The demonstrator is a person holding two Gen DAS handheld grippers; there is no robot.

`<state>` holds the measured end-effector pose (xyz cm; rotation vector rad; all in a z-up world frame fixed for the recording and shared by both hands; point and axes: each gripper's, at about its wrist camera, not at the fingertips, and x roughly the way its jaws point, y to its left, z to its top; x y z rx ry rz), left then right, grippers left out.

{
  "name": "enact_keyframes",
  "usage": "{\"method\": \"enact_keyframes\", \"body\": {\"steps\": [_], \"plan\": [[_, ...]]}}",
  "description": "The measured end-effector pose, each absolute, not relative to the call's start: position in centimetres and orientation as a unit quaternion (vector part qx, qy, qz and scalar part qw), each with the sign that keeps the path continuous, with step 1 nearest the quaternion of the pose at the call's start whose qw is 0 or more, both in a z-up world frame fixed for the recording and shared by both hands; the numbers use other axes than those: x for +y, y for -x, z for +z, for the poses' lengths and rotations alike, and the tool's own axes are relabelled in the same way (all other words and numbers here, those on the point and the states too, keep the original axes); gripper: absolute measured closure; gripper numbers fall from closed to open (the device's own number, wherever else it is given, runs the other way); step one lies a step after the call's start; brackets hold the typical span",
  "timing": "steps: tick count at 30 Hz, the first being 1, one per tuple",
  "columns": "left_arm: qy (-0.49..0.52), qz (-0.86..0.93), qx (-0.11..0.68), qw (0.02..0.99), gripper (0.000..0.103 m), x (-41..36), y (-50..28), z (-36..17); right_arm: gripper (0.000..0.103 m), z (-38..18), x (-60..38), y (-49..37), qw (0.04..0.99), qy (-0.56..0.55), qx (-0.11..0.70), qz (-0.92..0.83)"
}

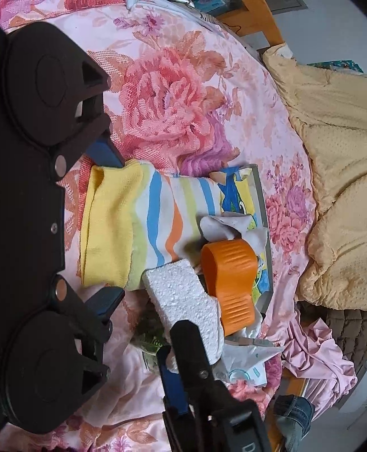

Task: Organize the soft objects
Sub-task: 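Close the left tool on the yellow sock cuff while the right tool grasps the white tissue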

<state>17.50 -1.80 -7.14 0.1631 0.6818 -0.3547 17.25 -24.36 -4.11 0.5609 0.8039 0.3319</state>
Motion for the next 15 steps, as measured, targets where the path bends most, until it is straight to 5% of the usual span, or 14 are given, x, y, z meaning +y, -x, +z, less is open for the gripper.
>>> {"method": "enact_keyframes", "body": {"steps": [11,15], "plan": [[-0.066,-0.181,0.326,0.926,0.026,-1.8,-17.4,-7.0,0.054,-3.6,-24.1,-18.1,0.890,-0.257,0.351,0.134],[-0.054,-0.179,0.322,0.928,0.040,-1.4,-17.5,-6.8,0.065,-3.6,-23.4,-18.5,0.897,-0.239,0.346,0.136]]}}
